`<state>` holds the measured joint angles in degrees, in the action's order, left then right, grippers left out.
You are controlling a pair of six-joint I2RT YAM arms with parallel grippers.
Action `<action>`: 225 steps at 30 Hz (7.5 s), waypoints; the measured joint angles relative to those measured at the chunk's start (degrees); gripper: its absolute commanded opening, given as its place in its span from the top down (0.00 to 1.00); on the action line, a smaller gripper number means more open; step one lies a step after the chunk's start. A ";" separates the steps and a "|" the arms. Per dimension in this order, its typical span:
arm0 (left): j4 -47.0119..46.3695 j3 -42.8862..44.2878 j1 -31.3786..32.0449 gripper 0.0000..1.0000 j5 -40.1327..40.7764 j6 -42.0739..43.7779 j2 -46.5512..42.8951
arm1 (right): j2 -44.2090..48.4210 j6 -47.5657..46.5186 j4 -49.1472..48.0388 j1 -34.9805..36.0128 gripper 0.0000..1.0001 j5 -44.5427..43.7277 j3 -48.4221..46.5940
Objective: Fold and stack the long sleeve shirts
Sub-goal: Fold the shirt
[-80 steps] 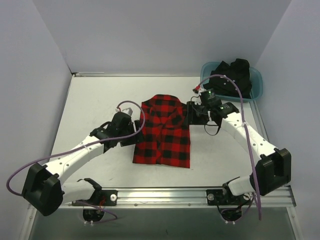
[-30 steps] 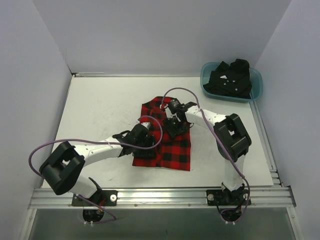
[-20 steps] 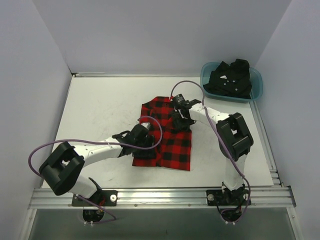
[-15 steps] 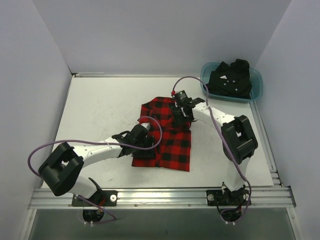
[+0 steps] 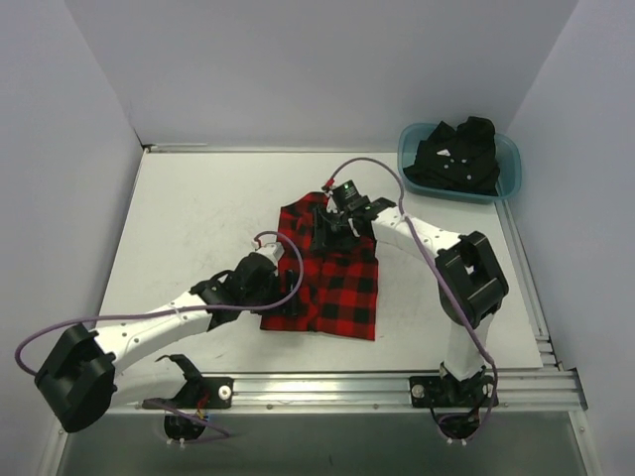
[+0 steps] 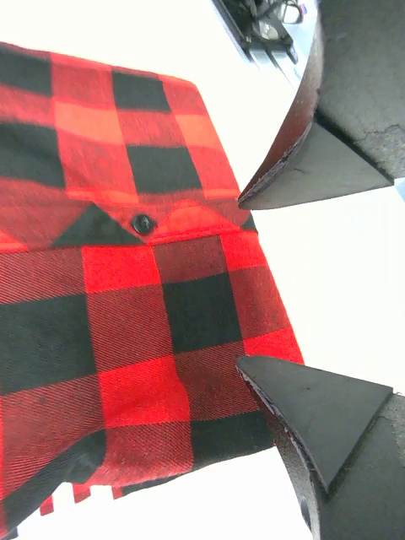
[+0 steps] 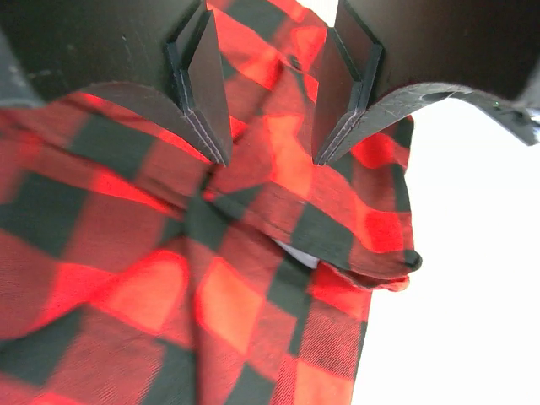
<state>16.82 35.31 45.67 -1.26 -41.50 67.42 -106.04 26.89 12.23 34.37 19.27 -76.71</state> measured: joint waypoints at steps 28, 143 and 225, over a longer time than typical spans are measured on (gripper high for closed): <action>-3.85 -3.72 -1.53 0.24 -3.74 -4.79 5.99 | -9.64 -6.36 0.33 2.38 0.80 -18.03 -5.90; -21.79 -12.50 0.20 0.75 -4.79 -6.38 5.20 | 21.77 23.93 -41.13 -2.19 0.92 12.70 49.53; -11.87 27.19 -19.32 0.41 4.15 8.24 25.38 | 28.74 3.23 -10.56 0.48 0.54 -10.34 29.18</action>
<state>4.95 62.50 26.35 2.90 -33.26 92.79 -77.30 30.13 1.67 34.85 8.93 -47.53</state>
